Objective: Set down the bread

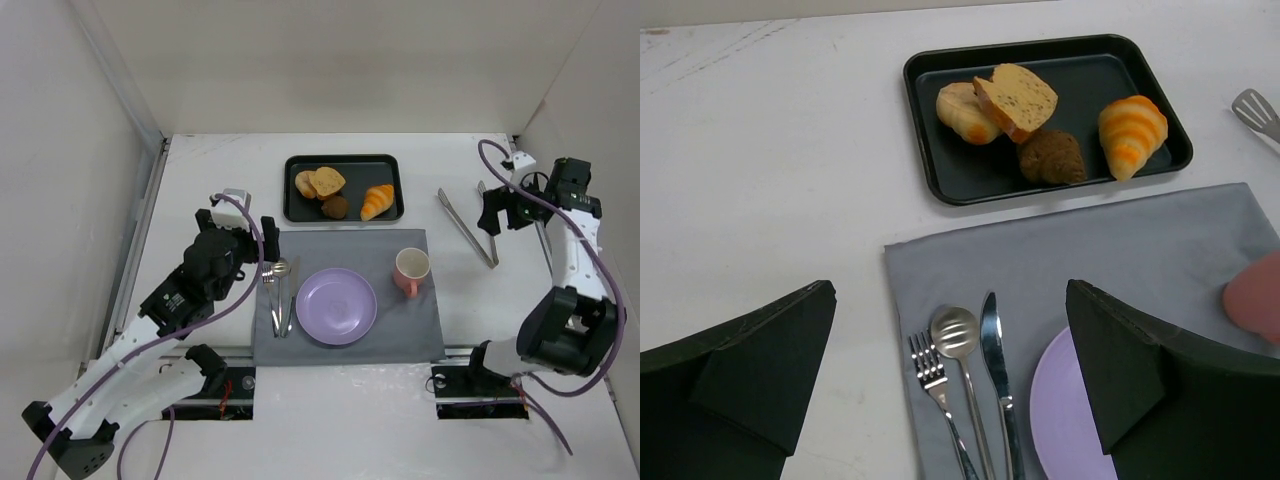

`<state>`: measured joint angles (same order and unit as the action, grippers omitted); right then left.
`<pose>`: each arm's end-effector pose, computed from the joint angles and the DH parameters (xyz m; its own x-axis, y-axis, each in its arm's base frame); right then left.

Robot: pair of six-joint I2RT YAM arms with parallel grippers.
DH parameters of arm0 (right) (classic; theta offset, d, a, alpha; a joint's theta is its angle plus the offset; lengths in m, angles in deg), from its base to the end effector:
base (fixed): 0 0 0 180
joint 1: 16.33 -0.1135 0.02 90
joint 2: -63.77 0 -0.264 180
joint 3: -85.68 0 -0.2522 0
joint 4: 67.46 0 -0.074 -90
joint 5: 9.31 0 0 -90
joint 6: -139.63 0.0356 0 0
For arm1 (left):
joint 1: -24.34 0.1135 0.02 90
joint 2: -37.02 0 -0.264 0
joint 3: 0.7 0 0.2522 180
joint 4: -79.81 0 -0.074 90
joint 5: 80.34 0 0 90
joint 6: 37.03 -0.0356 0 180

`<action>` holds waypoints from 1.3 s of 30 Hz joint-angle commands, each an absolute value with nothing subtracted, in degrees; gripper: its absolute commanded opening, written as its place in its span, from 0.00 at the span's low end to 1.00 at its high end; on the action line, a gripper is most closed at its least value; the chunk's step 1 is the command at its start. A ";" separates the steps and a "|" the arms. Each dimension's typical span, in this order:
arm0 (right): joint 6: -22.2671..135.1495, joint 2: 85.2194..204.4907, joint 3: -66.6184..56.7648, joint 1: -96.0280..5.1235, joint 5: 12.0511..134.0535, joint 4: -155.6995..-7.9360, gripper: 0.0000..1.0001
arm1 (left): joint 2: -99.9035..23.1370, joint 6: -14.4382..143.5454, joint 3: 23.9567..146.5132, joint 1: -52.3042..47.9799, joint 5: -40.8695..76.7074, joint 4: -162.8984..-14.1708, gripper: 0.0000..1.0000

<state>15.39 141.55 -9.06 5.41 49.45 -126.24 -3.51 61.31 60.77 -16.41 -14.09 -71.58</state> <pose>0.2664 -0.0864 0.3228 -0.6080 -0.2755 -0.7446 -0.3951 0.9185 -0.0172 0.1310 -0.0939 0.3610 -0.1428 -0.0522 -0.9884 0.2773 0.9565 -0.0906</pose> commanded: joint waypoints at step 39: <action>12.27 167.49 -6.21 1.60 60.13 -109.96 1.00 | -3.76 61.15 62.11 -16.36 -9.33 -73.16 1.00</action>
